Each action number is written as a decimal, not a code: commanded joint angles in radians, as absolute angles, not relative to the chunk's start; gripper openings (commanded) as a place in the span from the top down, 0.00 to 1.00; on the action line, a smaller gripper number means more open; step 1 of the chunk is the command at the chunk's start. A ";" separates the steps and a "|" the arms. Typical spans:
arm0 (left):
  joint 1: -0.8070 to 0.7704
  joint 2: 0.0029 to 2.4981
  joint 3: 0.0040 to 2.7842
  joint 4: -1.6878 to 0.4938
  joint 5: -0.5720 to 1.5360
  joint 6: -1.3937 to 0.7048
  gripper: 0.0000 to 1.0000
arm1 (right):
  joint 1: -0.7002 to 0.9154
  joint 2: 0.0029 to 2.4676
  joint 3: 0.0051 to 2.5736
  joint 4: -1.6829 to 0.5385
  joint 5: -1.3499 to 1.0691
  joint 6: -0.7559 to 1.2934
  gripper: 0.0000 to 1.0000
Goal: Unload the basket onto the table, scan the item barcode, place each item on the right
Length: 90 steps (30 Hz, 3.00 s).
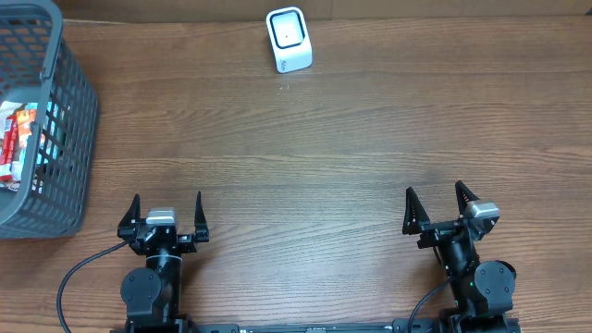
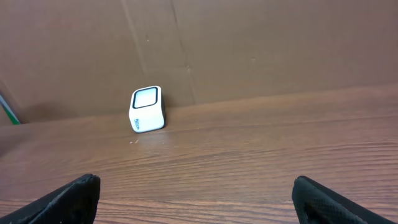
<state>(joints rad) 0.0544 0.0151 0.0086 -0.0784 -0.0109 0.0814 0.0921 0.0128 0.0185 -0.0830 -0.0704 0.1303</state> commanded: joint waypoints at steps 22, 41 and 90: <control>0.057 0.006 0.005 -0.077 -0.003 0.090 0.00 | 0.089 0.003 0.008 -0.080 -0.060 0.134 0.00; 0.057 0.006 0.005 -0.077 -0.002 0.090 0.01 | 0.089 0.003 0.008 -0.080 -0.060 0.134 0.00; 0.057 0.350 0.997 0.093 0.066 0.282 0.00 | 0.089 0.003 0.008 -0.080 -0.060 0.134 0.00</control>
<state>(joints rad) 0.0544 0.2325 0.8360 0.1028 0.0914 0.2119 0.0921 0.0128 0.0185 -0.0834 -0.0700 0.1307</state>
